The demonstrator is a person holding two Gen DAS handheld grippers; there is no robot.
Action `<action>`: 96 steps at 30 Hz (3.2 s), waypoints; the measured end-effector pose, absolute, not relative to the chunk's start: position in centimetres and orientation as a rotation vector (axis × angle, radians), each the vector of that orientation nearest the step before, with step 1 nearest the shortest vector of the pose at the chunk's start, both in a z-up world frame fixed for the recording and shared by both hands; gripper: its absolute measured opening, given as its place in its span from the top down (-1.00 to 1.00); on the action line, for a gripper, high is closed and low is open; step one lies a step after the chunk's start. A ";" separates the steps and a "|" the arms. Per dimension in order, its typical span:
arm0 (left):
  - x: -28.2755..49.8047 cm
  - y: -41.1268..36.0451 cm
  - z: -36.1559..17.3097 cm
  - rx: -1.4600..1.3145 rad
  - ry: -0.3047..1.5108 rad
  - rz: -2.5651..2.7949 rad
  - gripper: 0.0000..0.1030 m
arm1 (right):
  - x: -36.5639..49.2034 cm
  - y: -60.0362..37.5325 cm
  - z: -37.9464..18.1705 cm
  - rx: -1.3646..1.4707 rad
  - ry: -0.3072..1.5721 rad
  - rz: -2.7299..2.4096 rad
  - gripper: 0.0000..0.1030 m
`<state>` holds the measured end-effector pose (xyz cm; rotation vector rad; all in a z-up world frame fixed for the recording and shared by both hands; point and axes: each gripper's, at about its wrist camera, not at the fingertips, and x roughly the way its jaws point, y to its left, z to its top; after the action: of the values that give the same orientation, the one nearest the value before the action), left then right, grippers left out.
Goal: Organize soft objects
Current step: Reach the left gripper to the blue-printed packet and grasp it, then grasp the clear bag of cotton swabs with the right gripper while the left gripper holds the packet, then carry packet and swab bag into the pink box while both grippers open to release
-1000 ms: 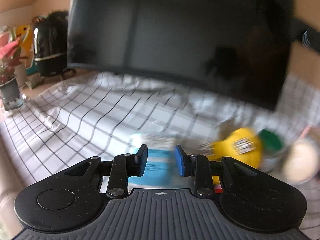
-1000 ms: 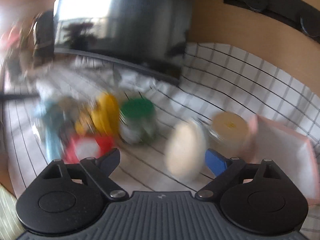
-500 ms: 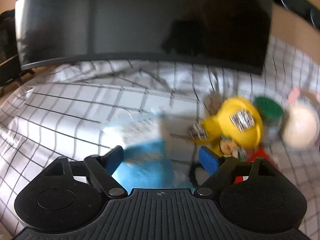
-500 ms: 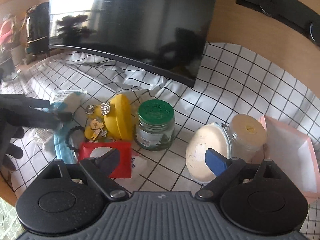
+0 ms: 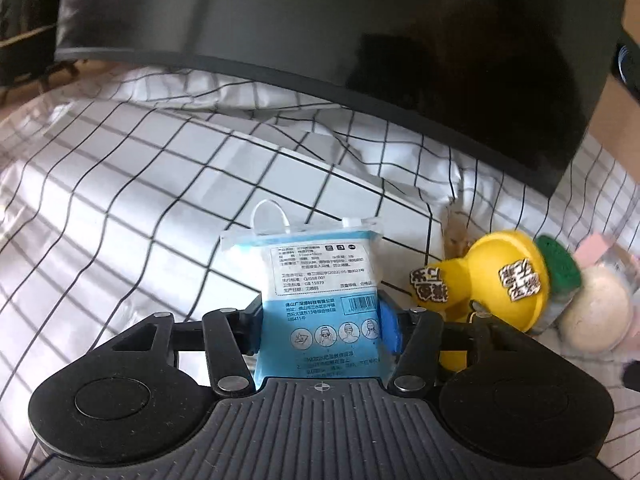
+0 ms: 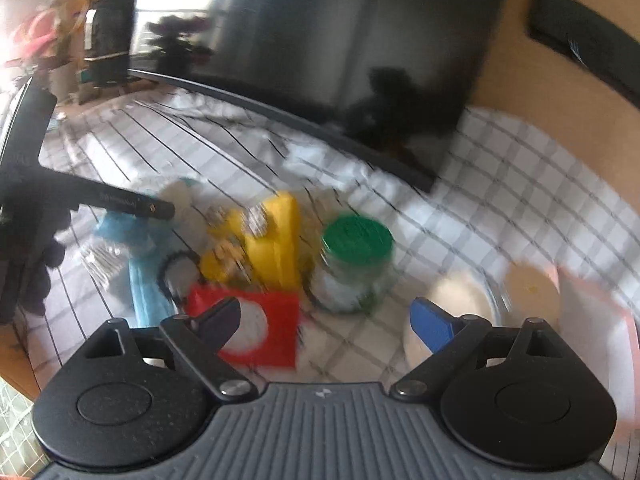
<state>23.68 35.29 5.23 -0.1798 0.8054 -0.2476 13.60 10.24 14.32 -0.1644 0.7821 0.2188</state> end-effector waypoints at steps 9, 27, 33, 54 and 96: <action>19.8 42.5 9.2 -0.378 0.673 -0.182 -0.11 | 16.9 16.7 14.5 -0.141 0.779 0.446 -0.80; 14.4 49.0 8.1 -0.519 0.704 -0.046 -0.11 | 19.9 28.7 6.7 -0.387 0.866 0.759 -0.55; 13.8 49.2 8.2 -0.512 0.717 -0.044 -0.11 | 21.8 30.4 6.5 -0.488 0.805 0.886 -0.58; 12.3 50.8 8.4 -0.546 0.727 0.011 -0.11 | 28.5 33.7 7.6 -0.319 1.020 1.091 -0.59; 24.8 27.6 19.3 -0.219 0.686 -0.341 -0.11 | 19.7 2.9 25.9 -0.189 0.731 0.324 -0.36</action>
<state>24.78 27.55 19.28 -0.2185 0.6856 -0.3412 19.66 2.89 25.86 -0.1894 0.7310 0.3241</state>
